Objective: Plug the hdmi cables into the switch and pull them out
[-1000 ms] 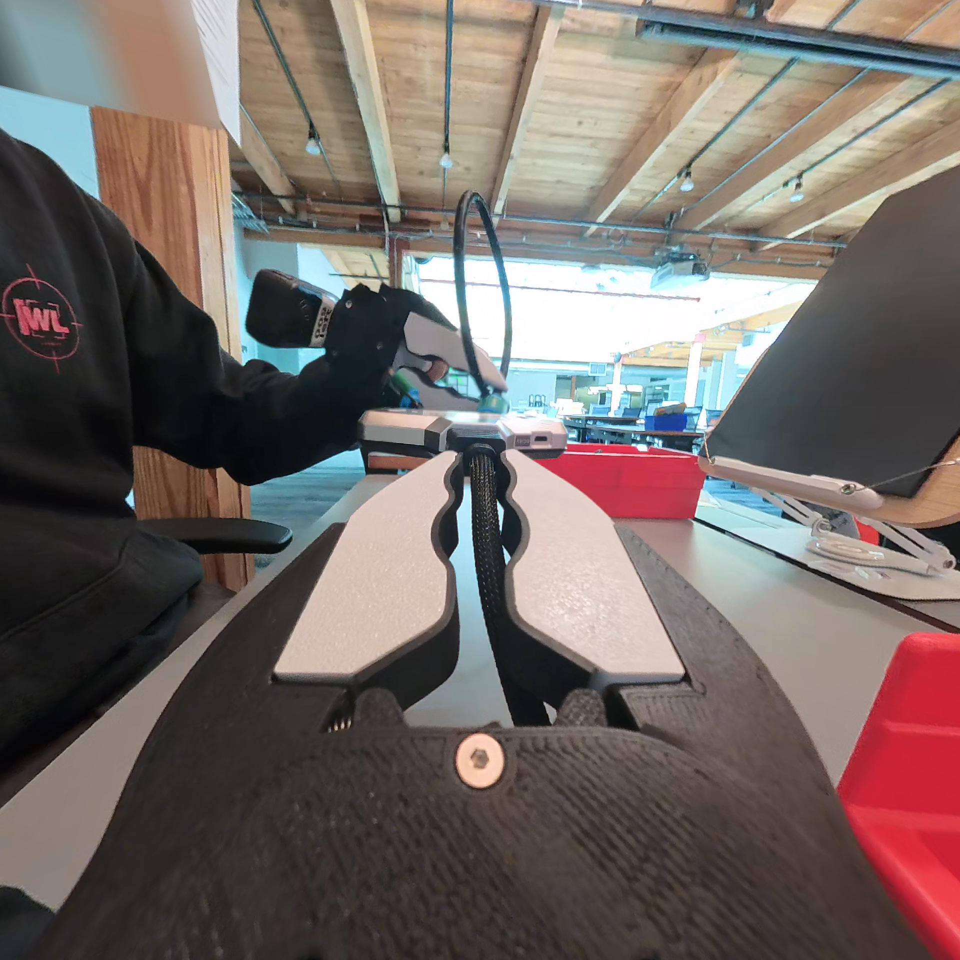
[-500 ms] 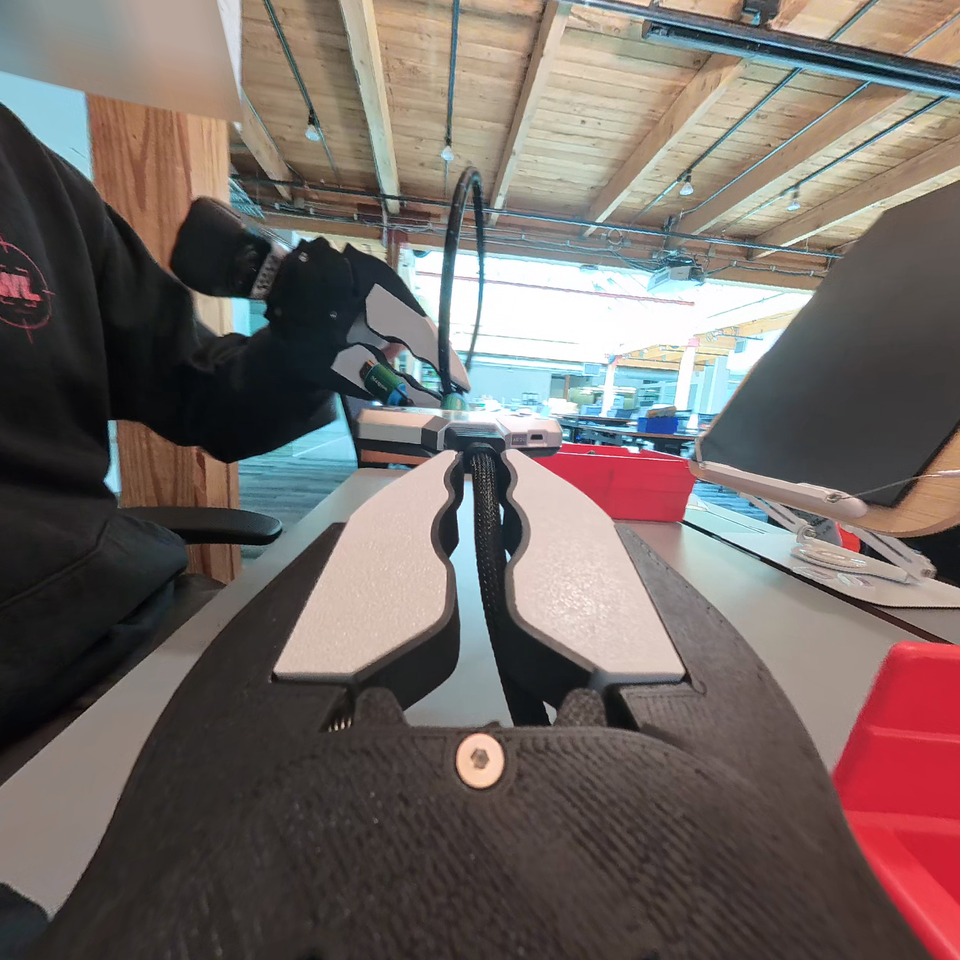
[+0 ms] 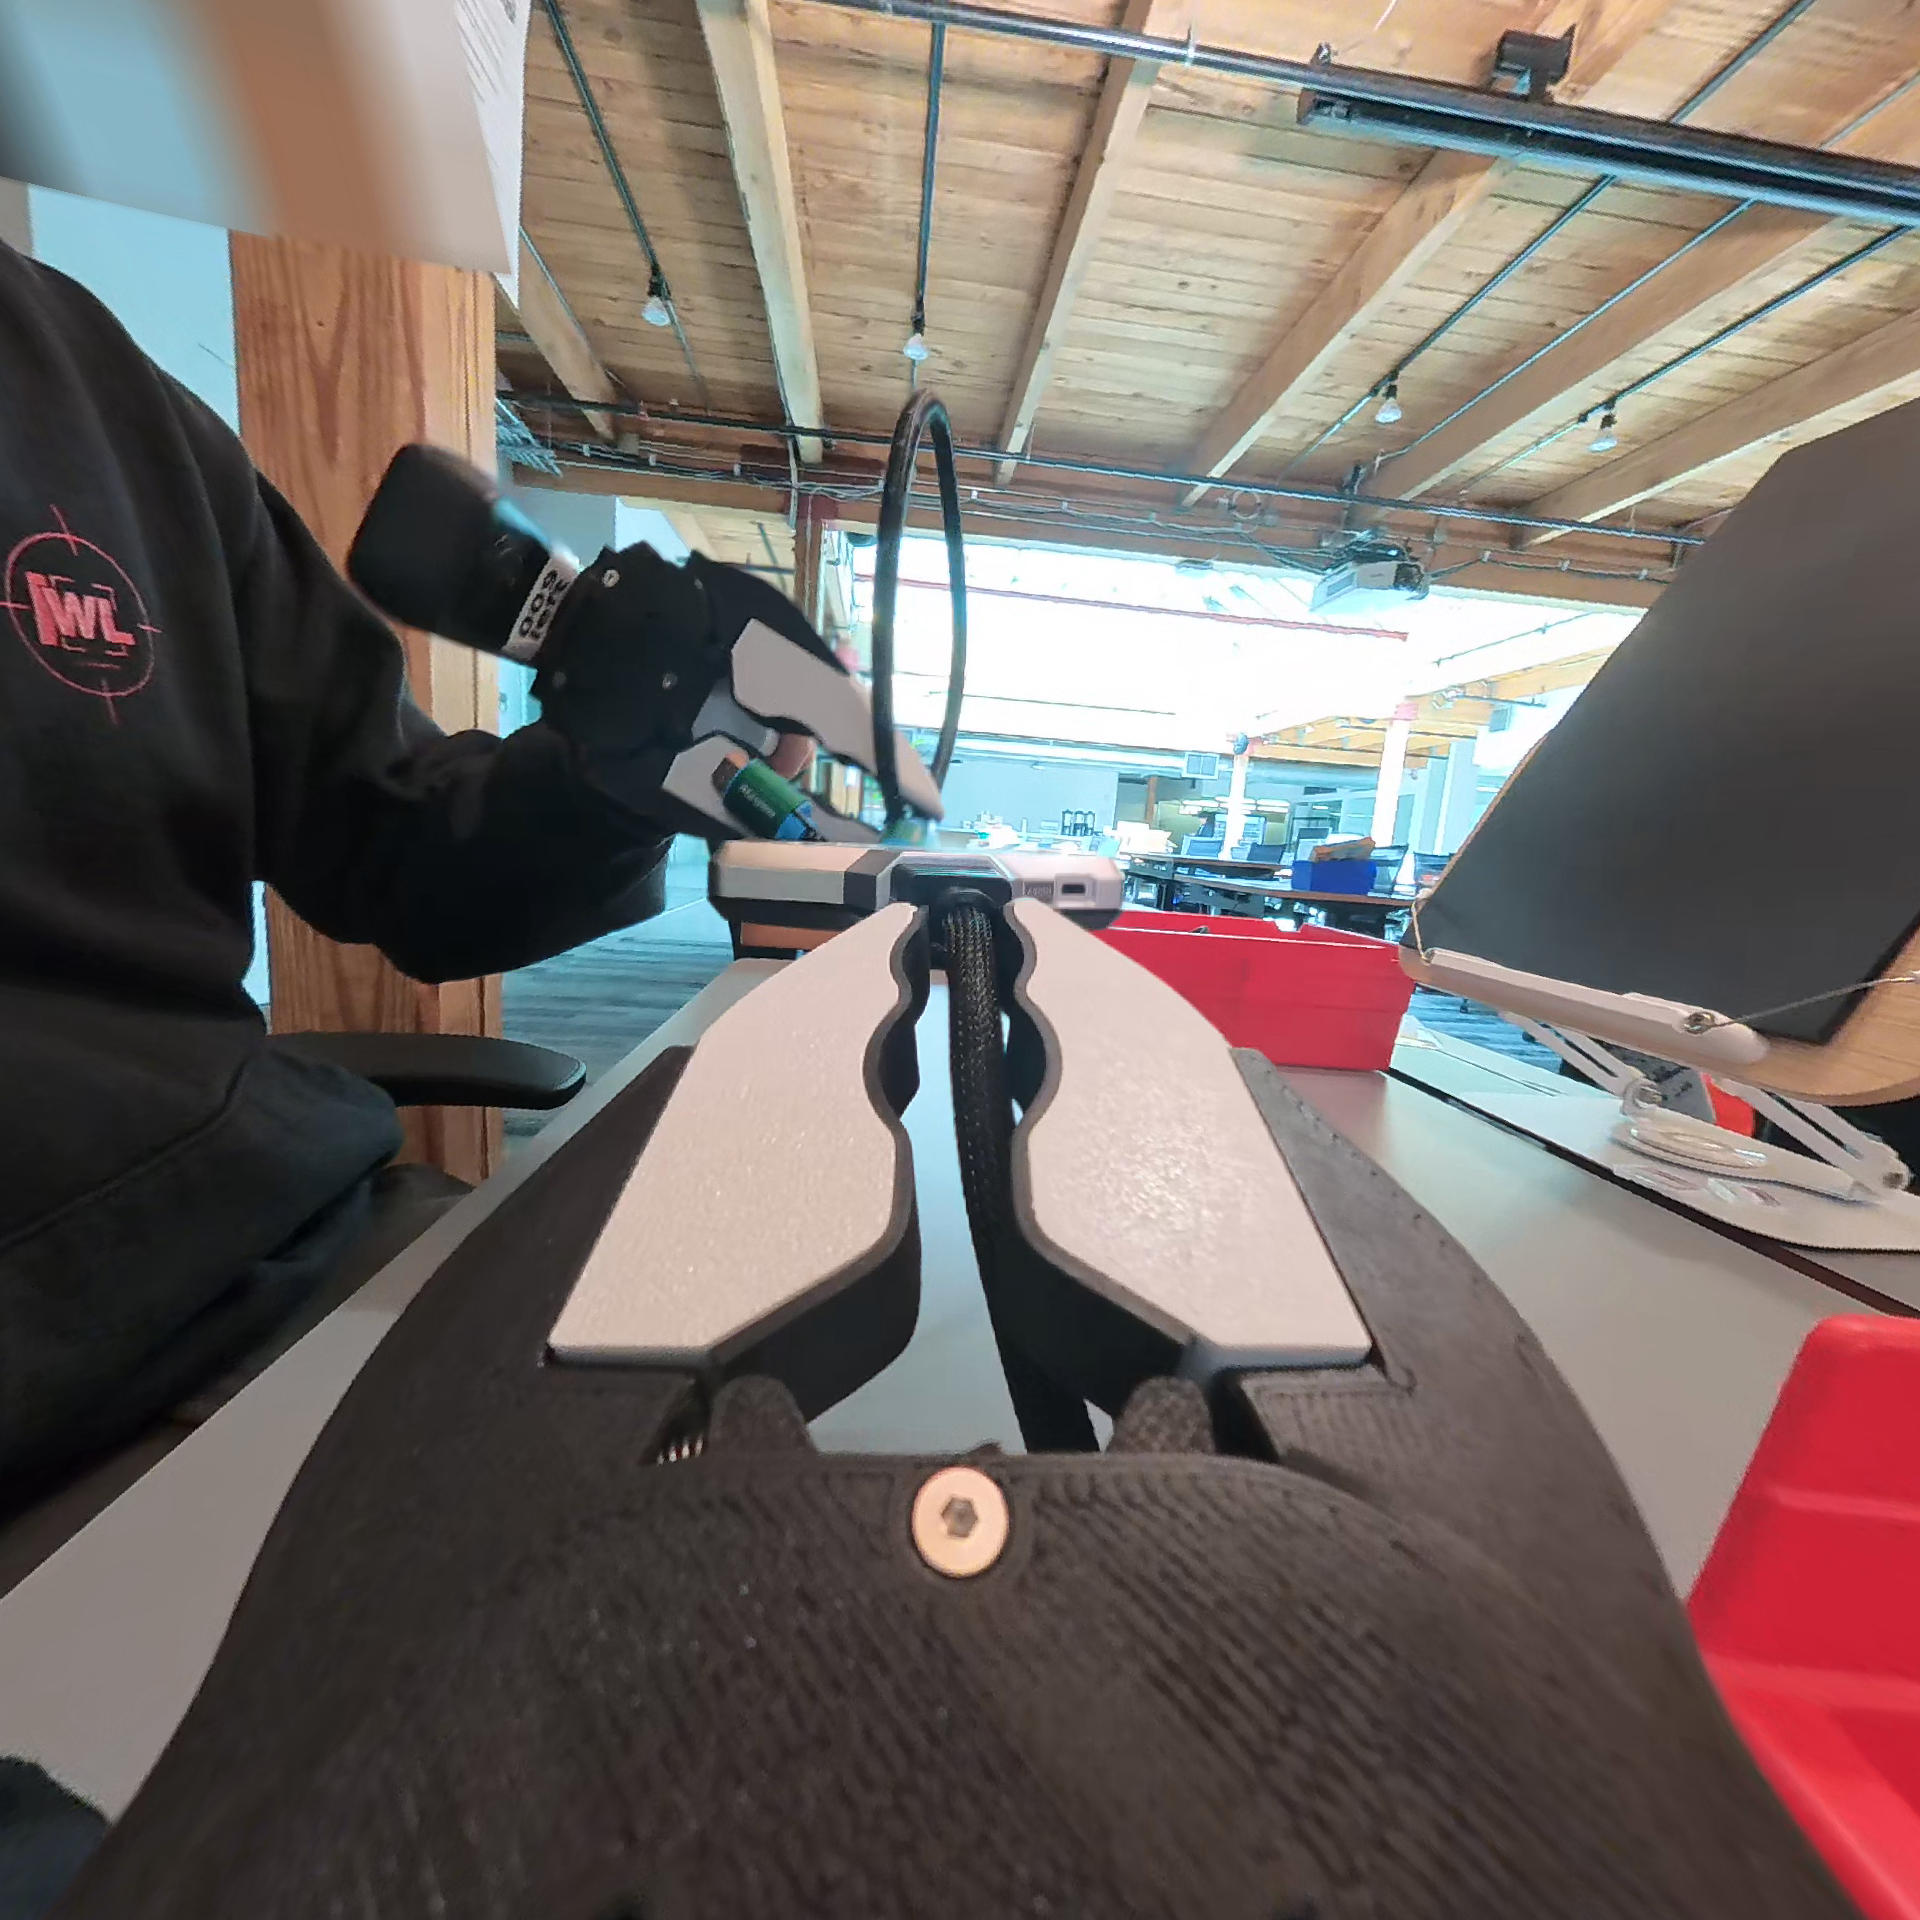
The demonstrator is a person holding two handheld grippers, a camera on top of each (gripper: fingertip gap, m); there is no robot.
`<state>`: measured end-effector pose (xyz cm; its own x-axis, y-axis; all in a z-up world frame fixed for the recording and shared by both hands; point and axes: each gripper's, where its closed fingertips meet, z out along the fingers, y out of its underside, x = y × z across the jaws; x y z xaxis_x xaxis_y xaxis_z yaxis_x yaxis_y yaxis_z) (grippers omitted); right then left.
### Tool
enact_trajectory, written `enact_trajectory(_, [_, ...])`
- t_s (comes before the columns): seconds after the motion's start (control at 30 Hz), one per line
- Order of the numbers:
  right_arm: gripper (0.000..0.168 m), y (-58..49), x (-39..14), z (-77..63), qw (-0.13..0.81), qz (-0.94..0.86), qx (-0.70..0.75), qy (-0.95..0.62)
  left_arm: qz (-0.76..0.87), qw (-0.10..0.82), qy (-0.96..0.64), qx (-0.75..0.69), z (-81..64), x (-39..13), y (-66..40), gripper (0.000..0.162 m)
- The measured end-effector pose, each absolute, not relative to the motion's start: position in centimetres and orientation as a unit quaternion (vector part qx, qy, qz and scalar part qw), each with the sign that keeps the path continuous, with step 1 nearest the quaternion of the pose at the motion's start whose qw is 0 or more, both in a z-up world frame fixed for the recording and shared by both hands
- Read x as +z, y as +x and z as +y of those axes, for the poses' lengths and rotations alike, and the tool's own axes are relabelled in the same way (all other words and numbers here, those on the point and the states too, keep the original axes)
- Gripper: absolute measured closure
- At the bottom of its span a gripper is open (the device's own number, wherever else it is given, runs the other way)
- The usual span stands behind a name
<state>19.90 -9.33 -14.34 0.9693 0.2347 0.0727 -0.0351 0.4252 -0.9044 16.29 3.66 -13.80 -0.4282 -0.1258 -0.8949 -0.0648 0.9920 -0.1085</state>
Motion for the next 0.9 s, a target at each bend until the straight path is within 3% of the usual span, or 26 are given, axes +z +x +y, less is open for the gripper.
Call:
enact_trajectory(0.37, [0.157,20.0,-14.3,-9.4,0.841,-0.089,0.083,-0.527,0.858,0.51,-0.055,-0.019,3.4,-14.6,16.2,0.151])
enact_trajectory(0.9, [0.156,19.9,-14.4,-9.2,0.839,-0.09,0.086,-0.53,0.833,0.549,-0.069,-0.029,3.6,-13.7,16.7,0.151])
